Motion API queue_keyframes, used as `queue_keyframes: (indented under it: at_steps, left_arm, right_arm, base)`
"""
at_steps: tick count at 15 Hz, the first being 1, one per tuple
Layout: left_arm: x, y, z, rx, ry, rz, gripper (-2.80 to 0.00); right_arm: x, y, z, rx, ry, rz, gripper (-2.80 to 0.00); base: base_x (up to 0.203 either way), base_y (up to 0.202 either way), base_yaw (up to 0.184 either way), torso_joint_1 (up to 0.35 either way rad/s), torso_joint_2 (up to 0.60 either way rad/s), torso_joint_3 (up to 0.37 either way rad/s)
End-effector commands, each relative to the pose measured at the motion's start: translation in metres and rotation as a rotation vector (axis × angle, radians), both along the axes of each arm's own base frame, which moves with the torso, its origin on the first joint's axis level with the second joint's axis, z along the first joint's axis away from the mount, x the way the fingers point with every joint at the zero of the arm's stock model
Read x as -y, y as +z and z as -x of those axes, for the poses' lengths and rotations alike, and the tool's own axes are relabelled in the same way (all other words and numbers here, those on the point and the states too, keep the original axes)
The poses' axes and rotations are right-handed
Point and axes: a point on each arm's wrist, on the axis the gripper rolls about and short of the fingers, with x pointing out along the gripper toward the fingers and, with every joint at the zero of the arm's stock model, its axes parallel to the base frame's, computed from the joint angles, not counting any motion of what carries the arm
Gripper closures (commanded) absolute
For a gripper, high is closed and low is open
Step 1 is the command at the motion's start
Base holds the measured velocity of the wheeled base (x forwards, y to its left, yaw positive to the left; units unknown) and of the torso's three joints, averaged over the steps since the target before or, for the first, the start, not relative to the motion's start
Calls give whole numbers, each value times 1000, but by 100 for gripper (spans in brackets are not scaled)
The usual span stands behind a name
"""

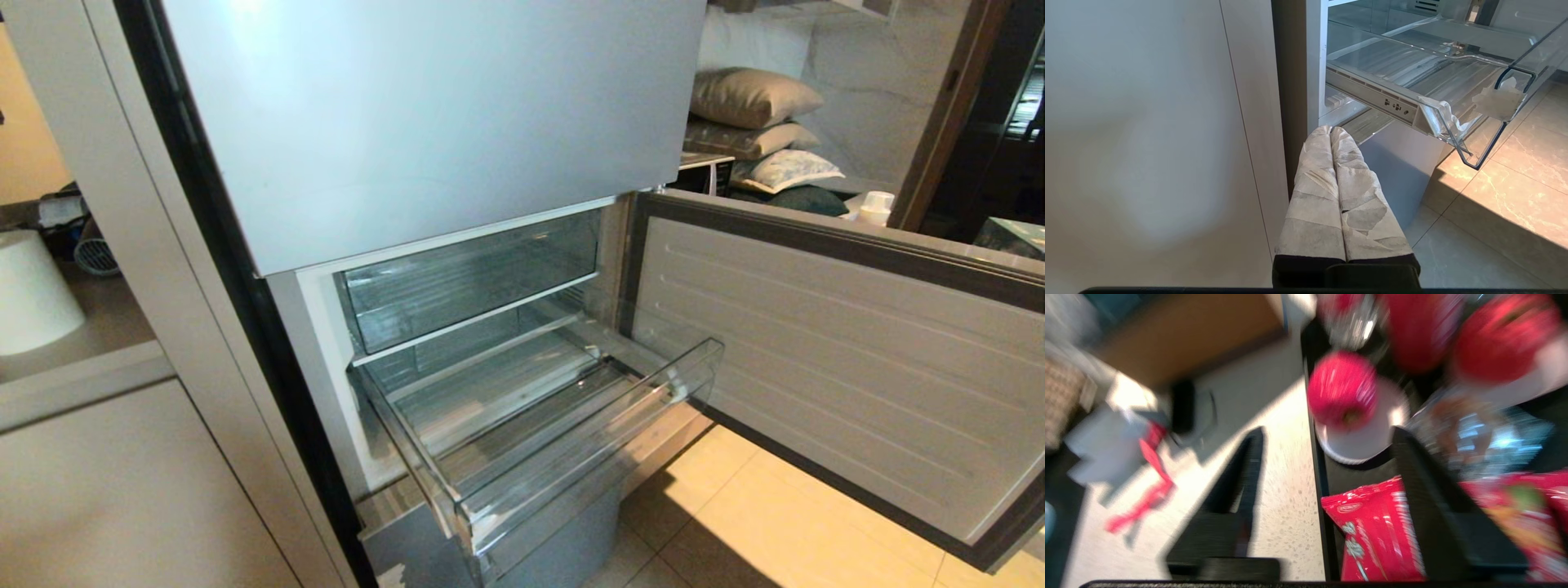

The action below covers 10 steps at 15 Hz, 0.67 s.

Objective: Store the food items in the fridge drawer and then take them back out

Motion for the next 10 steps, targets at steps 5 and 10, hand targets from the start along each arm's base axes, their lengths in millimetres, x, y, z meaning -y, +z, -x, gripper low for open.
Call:
queue_keyframes:
  at_steps: [5, 10]
  left_arm:
    - [0, 0, 0, 2, 1, 0, 0]
    - [0, 0, 0, 2, 1, 0, 0]
  right_arm:
    - [-146, 135, 39, 255, 150, 403, 0]
    - [-276, 145, 55, 437, 609, 507, 0]
  base:
    - [0, 0, 0, 0, 0, 0]
    - [0, 0, 0, 0, 0, 0]
